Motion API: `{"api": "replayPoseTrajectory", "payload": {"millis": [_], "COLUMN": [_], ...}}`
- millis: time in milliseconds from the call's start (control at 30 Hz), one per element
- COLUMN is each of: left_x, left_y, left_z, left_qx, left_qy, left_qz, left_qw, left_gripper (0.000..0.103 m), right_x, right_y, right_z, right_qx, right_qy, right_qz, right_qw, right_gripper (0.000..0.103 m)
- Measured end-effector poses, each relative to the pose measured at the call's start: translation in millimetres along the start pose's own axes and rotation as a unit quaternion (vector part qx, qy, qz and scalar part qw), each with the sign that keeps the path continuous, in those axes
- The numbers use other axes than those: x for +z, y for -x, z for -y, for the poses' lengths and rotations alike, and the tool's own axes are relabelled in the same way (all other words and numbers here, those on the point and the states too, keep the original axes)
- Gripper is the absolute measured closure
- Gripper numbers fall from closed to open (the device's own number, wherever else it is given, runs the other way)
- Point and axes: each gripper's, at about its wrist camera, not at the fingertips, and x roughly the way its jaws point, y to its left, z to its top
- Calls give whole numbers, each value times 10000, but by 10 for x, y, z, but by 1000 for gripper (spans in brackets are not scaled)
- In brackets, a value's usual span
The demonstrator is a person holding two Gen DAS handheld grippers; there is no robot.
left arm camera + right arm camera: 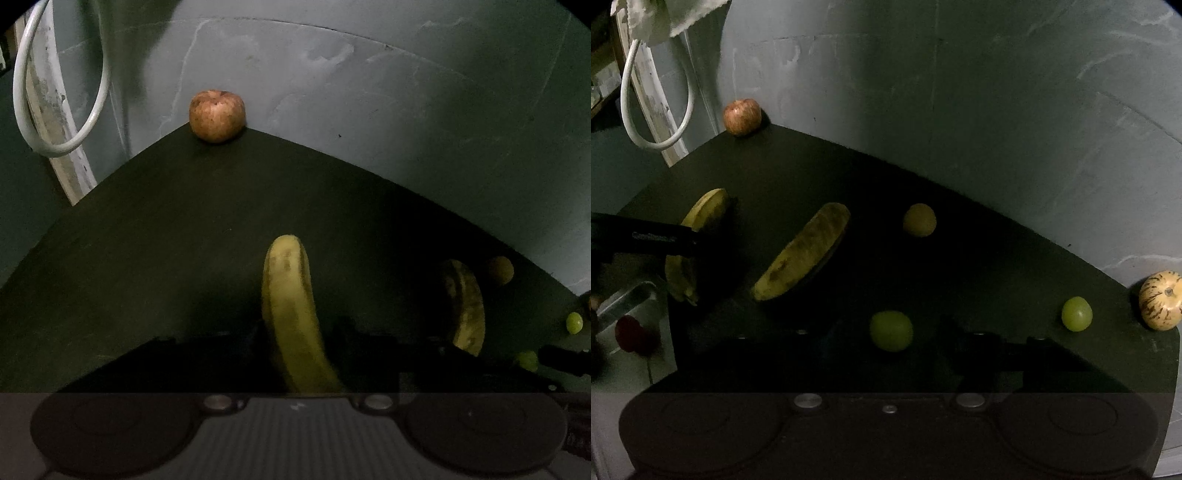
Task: Organize fruits
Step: 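Grasp the yellow banana with the left tool while the right tool grasps the green grape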
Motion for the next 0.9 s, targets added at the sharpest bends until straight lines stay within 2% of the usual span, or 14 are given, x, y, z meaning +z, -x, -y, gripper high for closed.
{"api": "replayPoseTrajectory", "payload": {"millis": [300,333,367,900], "left_x": [-28,-29,-29,-20], "left_y": [-18,-26,-28,50], "left_z": [-10,-13,-11,-65], "left_qx": [71,72,76,-47], "left_qy": [-68,-79,-92,229], "left_qz": [64,70,75,137], "left_qw": [9999,9999,9999,9996], "left_gripper": [64,65,65,68], "right_x": [-11,-13,-16,38], "right_y": [-51,-58,-63,105], "right_z": [-46,-47,-50,-40], "right_qx": [-71,-86,-99,14], "right_qy": [120,136,154,83], "right_qz": [-58,-75,-84,182], "right_qw": [9999,9998,9998,9998], "right_gripper": [66,73,76,77]}}
